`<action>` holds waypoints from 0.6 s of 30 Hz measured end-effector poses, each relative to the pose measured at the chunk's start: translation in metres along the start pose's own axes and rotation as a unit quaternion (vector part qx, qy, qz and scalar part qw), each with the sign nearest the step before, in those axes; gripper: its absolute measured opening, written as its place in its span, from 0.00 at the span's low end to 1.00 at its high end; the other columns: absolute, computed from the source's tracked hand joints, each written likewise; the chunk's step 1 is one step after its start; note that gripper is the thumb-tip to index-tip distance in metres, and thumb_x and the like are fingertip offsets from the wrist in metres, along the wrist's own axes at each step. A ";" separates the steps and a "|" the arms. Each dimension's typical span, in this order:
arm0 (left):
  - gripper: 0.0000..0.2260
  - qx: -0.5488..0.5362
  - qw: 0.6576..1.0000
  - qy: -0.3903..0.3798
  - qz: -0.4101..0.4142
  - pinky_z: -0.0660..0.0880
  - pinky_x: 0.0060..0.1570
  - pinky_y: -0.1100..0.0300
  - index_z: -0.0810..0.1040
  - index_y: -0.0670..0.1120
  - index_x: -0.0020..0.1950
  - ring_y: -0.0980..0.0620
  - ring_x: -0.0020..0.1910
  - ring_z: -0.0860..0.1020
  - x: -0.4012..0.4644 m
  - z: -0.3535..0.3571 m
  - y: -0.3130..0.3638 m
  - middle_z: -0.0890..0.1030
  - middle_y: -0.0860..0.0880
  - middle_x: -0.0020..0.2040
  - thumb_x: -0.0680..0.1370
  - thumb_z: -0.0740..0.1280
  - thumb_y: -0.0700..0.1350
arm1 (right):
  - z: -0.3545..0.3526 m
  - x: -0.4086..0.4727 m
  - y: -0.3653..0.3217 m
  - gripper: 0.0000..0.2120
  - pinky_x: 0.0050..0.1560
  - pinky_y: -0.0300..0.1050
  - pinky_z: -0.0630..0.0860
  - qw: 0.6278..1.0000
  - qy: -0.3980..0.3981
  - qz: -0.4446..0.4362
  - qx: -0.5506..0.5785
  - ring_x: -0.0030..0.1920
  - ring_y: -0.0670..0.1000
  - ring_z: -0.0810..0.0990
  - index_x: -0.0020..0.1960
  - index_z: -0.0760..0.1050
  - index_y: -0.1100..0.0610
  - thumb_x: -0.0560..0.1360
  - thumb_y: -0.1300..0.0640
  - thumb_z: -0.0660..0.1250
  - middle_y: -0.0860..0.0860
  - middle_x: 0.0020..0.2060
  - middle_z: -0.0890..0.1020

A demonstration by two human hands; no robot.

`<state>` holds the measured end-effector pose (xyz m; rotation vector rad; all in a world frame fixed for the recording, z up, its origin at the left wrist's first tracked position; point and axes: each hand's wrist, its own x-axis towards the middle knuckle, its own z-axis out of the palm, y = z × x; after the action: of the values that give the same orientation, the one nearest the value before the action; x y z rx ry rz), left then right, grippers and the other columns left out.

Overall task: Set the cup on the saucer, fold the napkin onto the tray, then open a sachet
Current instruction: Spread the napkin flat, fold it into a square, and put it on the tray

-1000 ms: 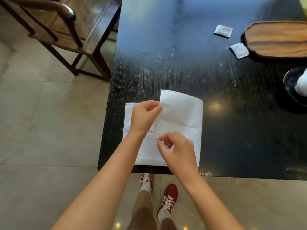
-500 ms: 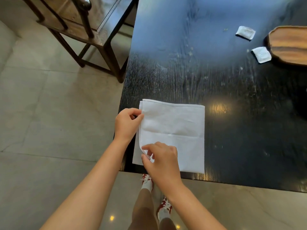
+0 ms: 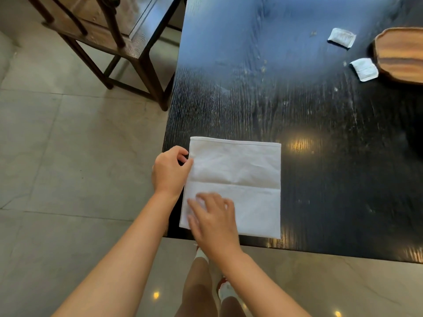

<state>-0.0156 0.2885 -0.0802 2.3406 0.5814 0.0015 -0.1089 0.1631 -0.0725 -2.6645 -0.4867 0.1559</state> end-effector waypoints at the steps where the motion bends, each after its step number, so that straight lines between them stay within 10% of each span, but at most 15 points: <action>1: 0.03 0.003 1.000 0.000 0.001 0.75 0.40 0.53 0.79 0.49 0.43 0.49 0.37 0.76 -0.001 0.000 0.001 0.79 0.53 0.35 0.71 0.69 0.45 | -0.001 0.001 0.011 0.18 0.59 0.53 0.61 1.000 -0.008 0.006 -0.029 0.64 0.54 0.70 0.62 0.72 0.50 0.73 0.49 0.56 0.53 0.62 0.75; 7: 0.03 0.022 0.997 -0.017 0.075 0.76 0.42 0.49 0.79 0.46 0.44 0.51 0.37 0.75 -0.018 0.016 0.021 0.79 0.51 0.37 0.73 0.68 0.45 | -0.015 -0.011 0.083 0.31 0.70 0.62 0.45 0.987 -0.099 0.032 -0.124 0.75 0.55 0.44 0.75 0.47 0.47 0.76 0.39 0.51 0.53 0.76 0.48; 13: 0.22 0.197 0.923 -0.067 0.323 0.62 0.63 0.47 0.64 0.43 0.71 0.46 0.70 0.65 -0.047 0.064 0.043 0.69 0.44 0.70 0.78 0.54 0.48 | -0.029 -0.044 0.119 0.32 0.71 0.61 0.44 0.984 -0.096 0.042 -0.146 0.76 0.54 0.44 0.76 0.46 0.47 0.76 0.38 0.50 0.52 0.76 0.48; 18: 0.25 0.253 0.909 -0.120 0.308 0.53 0.69 0.38 0.55 0.44 0.75 0.51 0.75 0.55 -0.047 0.080 0.035 0.58 0.47 0.76 0.79 0.47 0.50 | -0.035 -0.047 0.120 0.30 0.71 0.58 0.43 0.989 -0.069 0.073 -0.106 0.75 0.50 0.44 0.76 0.47 0.49 0.77 0.40 0.45 0.51 0.76 0.50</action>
<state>-0.0307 0.1955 -0.1095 2.8726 -0.3427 -0.1630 -0.1087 0.0303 -0.0905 -2.9116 -0.3689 0.3526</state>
